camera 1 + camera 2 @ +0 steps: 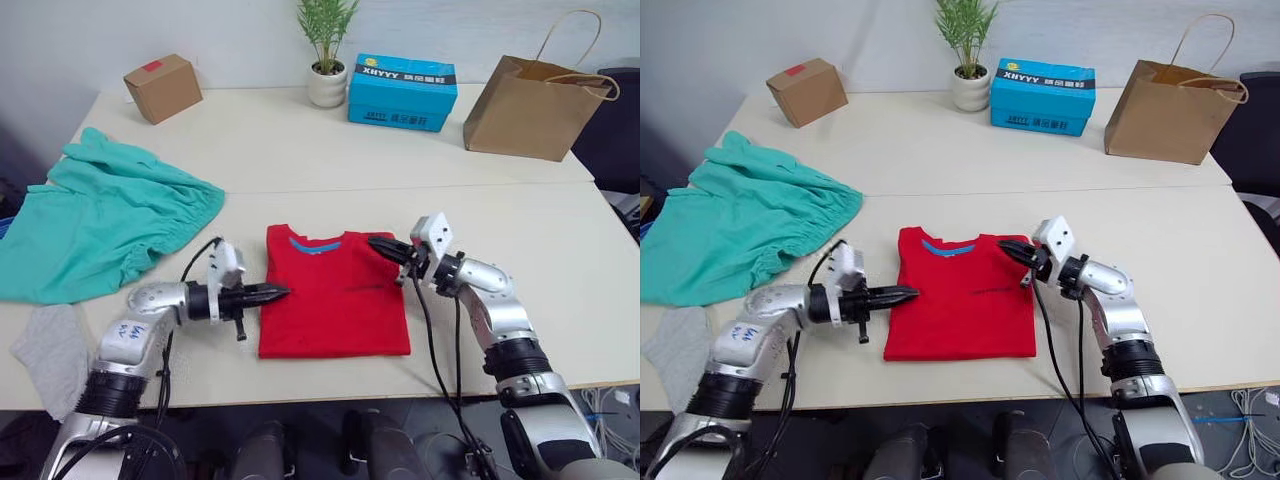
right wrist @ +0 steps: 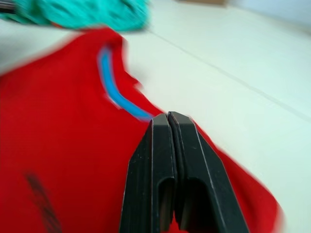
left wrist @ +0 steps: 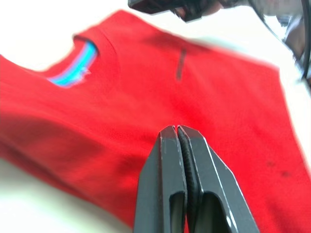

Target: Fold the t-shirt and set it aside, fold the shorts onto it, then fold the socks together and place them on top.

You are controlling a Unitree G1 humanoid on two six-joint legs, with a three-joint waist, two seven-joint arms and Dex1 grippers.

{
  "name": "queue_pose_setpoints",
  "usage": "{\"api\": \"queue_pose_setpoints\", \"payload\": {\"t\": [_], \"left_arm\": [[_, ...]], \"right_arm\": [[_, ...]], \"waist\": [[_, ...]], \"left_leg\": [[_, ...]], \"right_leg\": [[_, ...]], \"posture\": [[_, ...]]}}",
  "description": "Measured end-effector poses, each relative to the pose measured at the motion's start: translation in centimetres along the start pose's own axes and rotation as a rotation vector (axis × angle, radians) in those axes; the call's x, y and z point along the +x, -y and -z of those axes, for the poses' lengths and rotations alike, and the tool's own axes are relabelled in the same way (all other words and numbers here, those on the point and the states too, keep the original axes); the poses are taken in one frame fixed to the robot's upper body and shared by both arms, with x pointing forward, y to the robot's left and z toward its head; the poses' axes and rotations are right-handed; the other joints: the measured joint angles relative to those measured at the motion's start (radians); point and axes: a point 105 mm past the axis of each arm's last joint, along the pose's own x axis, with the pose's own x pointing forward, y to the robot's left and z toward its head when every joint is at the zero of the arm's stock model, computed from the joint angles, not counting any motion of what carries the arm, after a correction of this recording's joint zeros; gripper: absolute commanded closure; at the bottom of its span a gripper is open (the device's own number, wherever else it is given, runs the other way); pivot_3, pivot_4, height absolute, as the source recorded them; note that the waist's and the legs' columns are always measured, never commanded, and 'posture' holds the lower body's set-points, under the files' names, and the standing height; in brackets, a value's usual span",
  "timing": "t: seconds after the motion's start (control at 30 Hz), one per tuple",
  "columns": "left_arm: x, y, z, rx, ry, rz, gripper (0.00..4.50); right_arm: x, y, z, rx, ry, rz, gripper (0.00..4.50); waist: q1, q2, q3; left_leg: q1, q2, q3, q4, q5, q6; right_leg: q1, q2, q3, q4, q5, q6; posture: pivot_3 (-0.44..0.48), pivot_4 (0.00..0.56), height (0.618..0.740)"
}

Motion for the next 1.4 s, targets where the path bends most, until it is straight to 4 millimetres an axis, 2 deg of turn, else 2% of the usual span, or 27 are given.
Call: {"api": "queue_pose_setpoints", "payload": {"t": [0.07, 0.13, 0.23, 0.33, 0.4, 0.53, 0.67, 0.73, 0.83, 0.93, 1.0, 1.07, 1.2, 1.23, 1.3, 1.4], "left_arm": [[0.7, -0.3, -1.3, 0.042, 0.018, 0.006, 4.43], [2.3, -0.9, -1.4, 0.097, -0.014, -0.001, 4.43], [4.2, -2.2, 0.3, 0.109, -0.072, -0.055, 4.43], [4.7, -3.8, 1.6, 0.078, -0.093, -0.152, 4.43], [4.7, -4.8, 1.6, 0.084, -0.08, -0.218, 4.43], [3.9, -6.6, 1.4, 0.074, -0.019, -0.338, 4.43], [3.5, -7.0, 0.0, 0.026, 0.118, -0.374, 4.43], [2.9, -6.4, -0.9, 0.062, 0.178, -0.346, 4.43], [1.6, -4.4, -2.1, 0.15, 0.234, -0.248, 3.8], [0.0, -2.4, -3.1, 0.241, 0.195, -0.155, 2.83], [-0.9, -1.2, -3.2, 0.243, 0.174, -0.109, 2.19], [-1.4, 0.0, -3.0, 0.222, 0.155, -0.063, 1.59], [-2.5, 3.4, -2.8, 0.211, 0.115, 0.071, 0.32], [-2.6, 4.4, -3.1, 0.222, 0.13, 0.117, 0.04], [-2.9, 6.1, -3.2, 0.223, 0.147, 0.186, 0.04], [-3.2, 6.9, -2.7, 0.197, 0.134, 0.209, 0.04]], "right_arm": [[0.9, -1.0, 0.0, -0.001, 0.009, -0.036, 4.47], [1.3, -1.6, 1.1, -0.021, -0.035, -0.059, 4.47], [1.3, -1.7, 3.5, -0.013, -0.109, -0.037, 4.47], [1.3, -0.1, 3.6, -0.033, -0.114, 0.045, 4.47], [0.5, 1.5, 4.0, -0.039, -0.139, 0.12, 4.47], [-1.2, 3.5, 4.1, -0.046, -0.146, 0.21, 4.47], [-3.5, 5.0, 4.2, -0.006, -0.148, 0.289, 4.47], [-5.2, 5.4, 4.1, 0.081, -0.126, 0.309, 4.47], [-7.4, 4.1, 2.5, 0.278, -0.077, 0.232, 3.84], [-9.4, 3.1, 0.5, 0.446, -0.121, 0.17, 2.83], [-10.5, 2.6, -0.6, 0.549, -0.183, 0.16, 2.13], [-11.0, 1.8, -1.0, 0.676, -0.244, 0.142, 1.47], [-12.9, -1.0, 0.3, 0.961, -0.506, 0.107, 0.1], [-12.9, -1.6, 0.6, 1.013, -0.547, 0.093, 0.0], [-12.0, -2.5, 0.6, 1.068, -0.569, 0.057, 0.0], [-10.0, -3.4, 0.8, 1.1, -0.566, 0.014, 0.0]], "waist": [[0.005, 0.0, 0.0], [0.016, 0.0, 0.0], [0.017, 0.0, 0.0], [0.011, -0.001, 0.0], [0.003, 0.0, 0.0], [0.001, -0.001, 0.0], [0.002, -0.001, 0.0], [0.001, -0.001, 0.0], [0.001, 0.0, 0.001], [-0.001, 0.001, 0.001], [0.001, 0.001, 0.001], [0.002, 0.001, 0.001], [0.004, 0.001, 0.001], [0.005, 0.001, 0.001], [0.003, 0.001, 0.001], [-0.002, 0.0, 0.001]], "left_leg": [[0.0, -0.001, 0.0, 0.0, 0.0, 0.001], [0.0, -0.002, 0.0, 0.0, 0.0, 0.002], [-0.001, -0.002, 0.001, 0.0, 0.0, 0.002], [-0.001, -0.001, 0.001, 0.0, 0.001, 0.002], [-0.001, -0.001, 0.001, 0.0, 0.001, 0.002], [-0.001, -0.001, 0.001, 0.0, 0.001, 0.001], [-0.001, -0.001, 0.001, 0.0, 0.001, 0.002], [-0.001, -0.001, 0.001, 0.0, 0.001, 0.002], [-0.001, 0.0, 0.0, -0.001, 0.0, 0.001], [0.0, 0.0, 0.0, -0.002, 0.0, 0.001], [0.0, 0.0, -0.001, -0.002, -0.001, 0.001], [0.0, 0.0, -0.002, -0.002, -0.003, 0.001], [-0.001, 0.0, -0.002, -0.003, -0.004, 0.001], [-0.001, 0.001, -0.002, -0.003, -0.004, 0.001], [-0.001, 0.0, -0.001, -0.003, -0.005, 0.002], [0.0, 0.001, -0.001, -0.005, -0.004, 0.0]], "right_leg": [[0.001, 0.0, 0.0, 0.0, 0.0, 0.0], [0.001, -0.001, 0.0, -0.001, 0.001, 0.001], [0.0, 0.0, 0.001, 0.0, 0.001, 0.001], [0.0, 0.0, 0.0, 0.0, 0.001, 0.001], [0.0, 0.0, 0.0, 0.001, 0.001, 0.001], [0.0, 0.0, 0.0, 0.0, 0.001, 0.001], [0.0, 0.0, 0.0, 0.0, 0.001, 0.001], [0.0, 0.0, 0.0, 0.0, 0.001, 0.001], [0.0, 0.0, 0.0, -0.001, 0.001, 0.001], [0.0, 0.0, 0.0, -0.006, 0.0, 0.001], [0.001, 0.0, 0.0, -0.006, 0.0, 0.0], [0.001, 0.0, 0.0, -0.006, 0.0, 0.0], [0.0, 0.0, 0.0, -0.009, 0.0, 0.0], [0.0, 0.0, 0.0, -0.009, 0.0, 0.0], [0.001, 0.0, 0.0, -0.01, 0.0, 0.0], [0.0, 0.0, 0.0, -0.01, 0.0, 0.0]], "posture": [[0.0, 0.15, 0.74], [0.0, 0.15, 0.74], [0.0, 0.15, 0.74], [0.0, 0.15, 0.74], [0.0, 0.15, 0.74], [0.0, 0.15, 0.74], [0.0, 0.15, 0.74], [0.0, 0.15, 0.74], [0.0, 0.15, 0.74], [0.0, 0.15, 0.74], [0.0, 0.15, 0.74], [0.0, 0.15, 0.74], [0.0, 0.15, 0.74], [0.0, 0.15, 0.74], [0.0, 0.15, 0.74], [0.0, 0.15, 0.74]]}}
